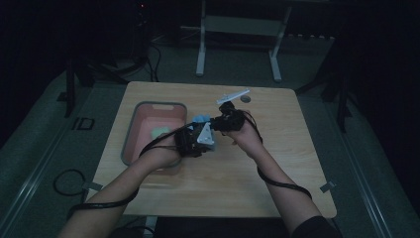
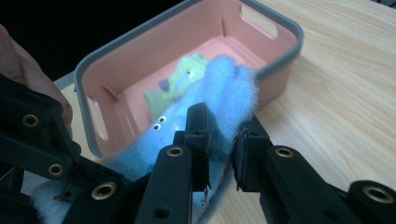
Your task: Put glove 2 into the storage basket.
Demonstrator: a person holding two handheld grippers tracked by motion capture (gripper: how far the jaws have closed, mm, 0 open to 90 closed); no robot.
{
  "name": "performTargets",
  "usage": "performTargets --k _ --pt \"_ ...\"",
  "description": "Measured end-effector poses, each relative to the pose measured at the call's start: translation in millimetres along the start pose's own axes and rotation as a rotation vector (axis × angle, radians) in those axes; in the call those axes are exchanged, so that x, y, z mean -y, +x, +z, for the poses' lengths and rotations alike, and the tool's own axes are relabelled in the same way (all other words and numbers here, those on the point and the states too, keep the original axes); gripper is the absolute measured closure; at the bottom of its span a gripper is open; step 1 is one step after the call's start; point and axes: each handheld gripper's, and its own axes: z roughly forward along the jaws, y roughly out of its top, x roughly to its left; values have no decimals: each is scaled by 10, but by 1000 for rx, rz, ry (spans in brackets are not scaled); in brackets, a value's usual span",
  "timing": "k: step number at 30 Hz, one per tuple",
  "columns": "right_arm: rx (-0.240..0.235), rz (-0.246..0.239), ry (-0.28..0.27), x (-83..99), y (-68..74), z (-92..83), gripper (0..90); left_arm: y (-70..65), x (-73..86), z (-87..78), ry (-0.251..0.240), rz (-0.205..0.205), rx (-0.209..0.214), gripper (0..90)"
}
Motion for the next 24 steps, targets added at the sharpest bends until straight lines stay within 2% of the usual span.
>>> performTargets --k 11,24 --pt "-40 -27 15 -295 128 342 784 151 289 -167 33 -20 -9 759" --pt "-76 -8 14 -424 202 792 784 270 704 -203 89 -48 -27 758"
